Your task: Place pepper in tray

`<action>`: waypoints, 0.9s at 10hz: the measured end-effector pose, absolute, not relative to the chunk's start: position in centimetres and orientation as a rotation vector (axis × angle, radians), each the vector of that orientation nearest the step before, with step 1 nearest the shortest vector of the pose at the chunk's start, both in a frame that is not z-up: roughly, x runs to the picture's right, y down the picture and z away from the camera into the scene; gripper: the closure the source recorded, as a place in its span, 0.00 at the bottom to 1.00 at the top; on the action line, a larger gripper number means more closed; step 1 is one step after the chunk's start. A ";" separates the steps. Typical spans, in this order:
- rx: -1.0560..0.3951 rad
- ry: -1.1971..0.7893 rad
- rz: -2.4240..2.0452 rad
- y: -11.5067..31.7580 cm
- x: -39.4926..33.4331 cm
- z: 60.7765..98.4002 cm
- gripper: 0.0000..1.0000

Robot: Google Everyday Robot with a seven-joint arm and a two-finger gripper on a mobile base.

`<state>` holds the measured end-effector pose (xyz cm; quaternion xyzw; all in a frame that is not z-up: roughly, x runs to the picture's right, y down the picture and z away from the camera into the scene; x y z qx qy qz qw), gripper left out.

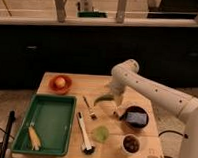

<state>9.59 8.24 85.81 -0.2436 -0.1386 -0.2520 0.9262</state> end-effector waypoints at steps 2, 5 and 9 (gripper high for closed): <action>-0.507 -0.280 -0.510 8.5 9.3 86.6 0.20; -0.515 -0.278 -0.504 8.6 8.3 88.0 0.20; -0.538 -0.275 -0.488 9.1 7.5 90.2 0.20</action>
